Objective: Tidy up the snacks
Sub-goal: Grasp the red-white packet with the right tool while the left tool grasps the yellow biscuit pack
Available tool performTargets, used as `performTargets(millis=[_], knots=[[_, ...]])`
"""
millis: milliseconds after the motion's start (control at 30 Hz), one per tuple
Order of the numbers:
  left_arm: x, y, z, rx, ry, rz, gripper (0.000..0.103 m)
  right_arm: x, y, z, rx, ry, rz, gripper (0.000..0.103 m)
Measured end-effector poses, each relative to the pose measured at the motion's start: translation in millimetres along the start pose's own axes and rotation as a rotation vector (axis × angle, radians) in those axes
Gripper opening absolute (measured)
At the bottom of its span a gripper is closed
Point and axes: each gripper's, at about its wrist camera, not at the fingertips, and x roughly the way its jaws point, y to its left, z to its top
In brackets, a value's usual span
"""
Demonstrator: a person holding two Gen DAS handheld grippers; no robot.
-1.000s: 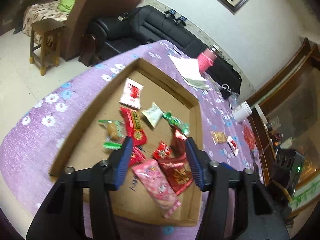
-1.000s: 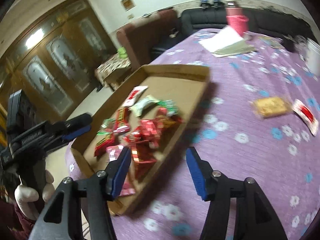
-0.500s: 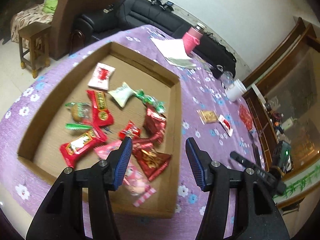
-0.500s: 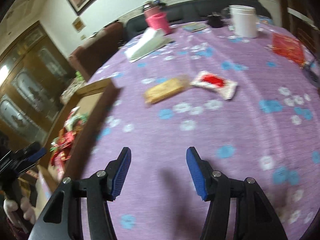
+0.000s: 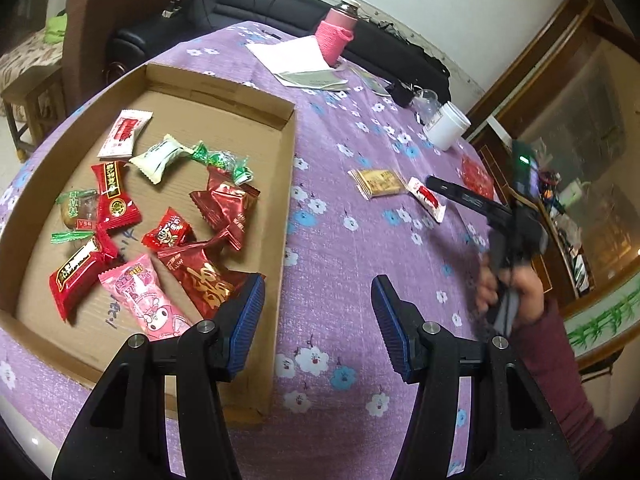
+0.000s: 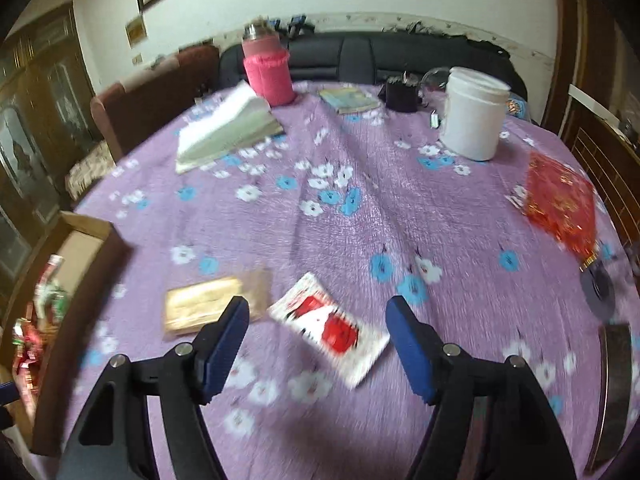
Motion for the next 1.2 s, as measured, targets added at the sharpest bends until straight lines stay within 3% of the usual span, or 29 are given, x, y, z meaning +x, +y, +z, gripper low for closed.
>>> performTargets(millis=[167,200,300,600,867,1067,1200], knots=[[4,-3,2,0.02,0.008,0.027,0.056,28,-5,-9,-0.003,0.092,0.019,0.074],[6,-4,3,0.024,0.012,0.028,0.056,27,-5,-12,-0.007,0.081,0.007,0.069],[13,-10,9,0.049,0.024,0.027,0.056,20,-7,-16,0.004,0.069,-0.037,0.03],[45,-55,47,0.206,0.062,0.01,0.056,-4,-11,-36,0.136,0.069,0.12,0.029],[119,-98,82,0.393,0.175,0.012,0.056,-11,-20,-52,0.185,0.045,0.199,0.029],[168,-124,95,0.573,0.174,0.08,0.055,-9,-25,-50,0.203,0.043,0.237,0.029],[194,-124,100,0.611,0.199,0.093,0.055,-9,-25,-50,0.202,0.049,0.238,0.03]])
